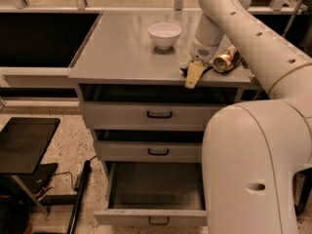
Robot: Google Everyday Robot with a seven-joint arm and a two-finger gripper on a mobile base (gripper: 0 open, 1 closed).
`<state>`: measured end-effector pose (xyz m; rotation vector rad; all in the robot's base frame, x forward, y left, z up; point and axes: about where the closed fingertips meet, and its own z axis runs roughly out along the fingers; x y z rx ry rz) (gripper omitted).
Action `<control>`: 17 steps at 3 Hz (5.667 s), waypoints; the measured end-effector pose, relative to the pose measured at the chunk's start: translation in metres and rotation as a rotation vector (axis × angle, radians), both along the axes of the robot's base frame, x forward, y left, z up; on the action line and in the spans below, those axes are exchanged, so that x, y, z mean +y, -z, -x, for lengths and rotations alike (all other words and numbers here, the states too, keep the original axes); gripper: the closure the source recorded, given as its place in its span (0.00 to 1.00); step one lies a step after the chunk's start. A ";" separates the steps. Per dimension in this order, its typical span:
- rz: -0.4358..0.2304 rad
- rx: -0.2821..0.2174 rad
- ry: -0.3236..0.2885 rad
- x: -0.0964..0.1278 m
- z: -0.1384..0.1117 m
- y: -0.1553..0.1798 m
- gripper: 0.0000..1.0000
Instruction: Place rxbar chocolate into bottom drawer
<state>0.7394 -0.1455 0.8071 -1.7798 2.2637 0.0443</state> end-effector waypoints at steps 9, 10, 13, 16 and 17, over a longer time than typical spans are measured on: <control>0.001 -0.003 -0.001 0.005 0.020 -0.009 1.00; 0.001 -0.005 0.003 0.004 0.021 -0.011 1.00; 0.027 -0.437 0.352 -0.080 0.089 -0.135 1.00; -0.041 -0.322 0.187 -0.028 0.181 -0.095 1.00; -0.088 -0.192 0.064 0.016 0.223 -0.052 1.00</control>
Offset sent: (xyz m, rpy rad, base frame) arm -0.2946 0.0023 0.0364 -0.0138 -0.1043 0.0592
